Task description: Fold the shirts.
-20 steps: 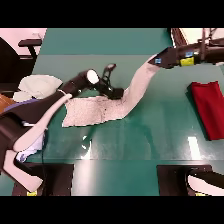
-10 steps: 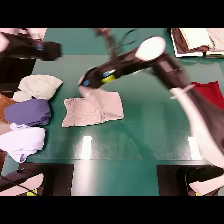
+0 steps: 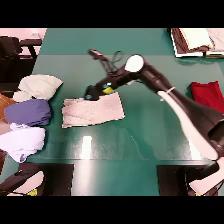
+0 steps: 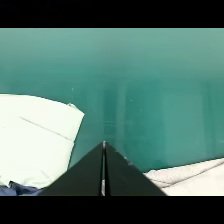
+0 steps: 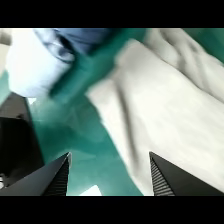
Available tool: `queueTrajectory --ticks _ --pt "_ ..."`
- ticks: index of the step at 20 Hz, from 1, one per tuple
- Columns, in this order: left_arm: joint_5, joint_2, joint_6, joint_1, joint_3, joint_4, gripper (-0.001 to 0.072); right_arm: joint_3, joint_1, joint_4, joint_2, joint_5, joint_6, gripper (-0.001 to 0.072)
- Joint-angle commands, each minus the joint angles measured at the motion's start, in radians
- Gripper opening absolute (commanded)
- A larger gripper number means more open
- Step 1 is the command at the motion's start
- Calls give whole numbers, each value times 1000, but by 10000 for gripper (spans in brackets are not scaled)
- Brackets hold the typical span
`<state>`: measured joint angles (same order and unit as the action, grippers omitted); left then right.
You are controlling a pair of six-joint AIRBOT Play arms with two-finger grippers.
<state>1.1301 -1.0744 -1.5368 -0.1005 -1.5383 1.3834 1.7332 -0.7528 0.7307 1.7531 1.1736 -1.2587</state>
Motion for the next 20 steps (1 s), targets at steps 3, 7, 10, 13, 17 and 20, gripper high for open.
queueTrajectory --ticks 3,7,10,13,17,20 --pt "2 6 0 -10 6 -13 21 -330 278 101 -123 6 -95 560" --pt "-31 2 0 -10 22 -55 22 -420 368 19 -61 -14 -94 562" --pt "-57 2 0 -10 44 -60 22 -362 323 -32 39 -10 -92 562" --pt "-68 2 0 -10 63 -61 21 -250 236 -33 145 9 -93 560" --pt "-82 2 0 -6 79 -109 22 -107 132 -27 238 36 -93 268" --pt "-95 2 1 40 102 -123 21 -9 125 30 252 36 -84 13"
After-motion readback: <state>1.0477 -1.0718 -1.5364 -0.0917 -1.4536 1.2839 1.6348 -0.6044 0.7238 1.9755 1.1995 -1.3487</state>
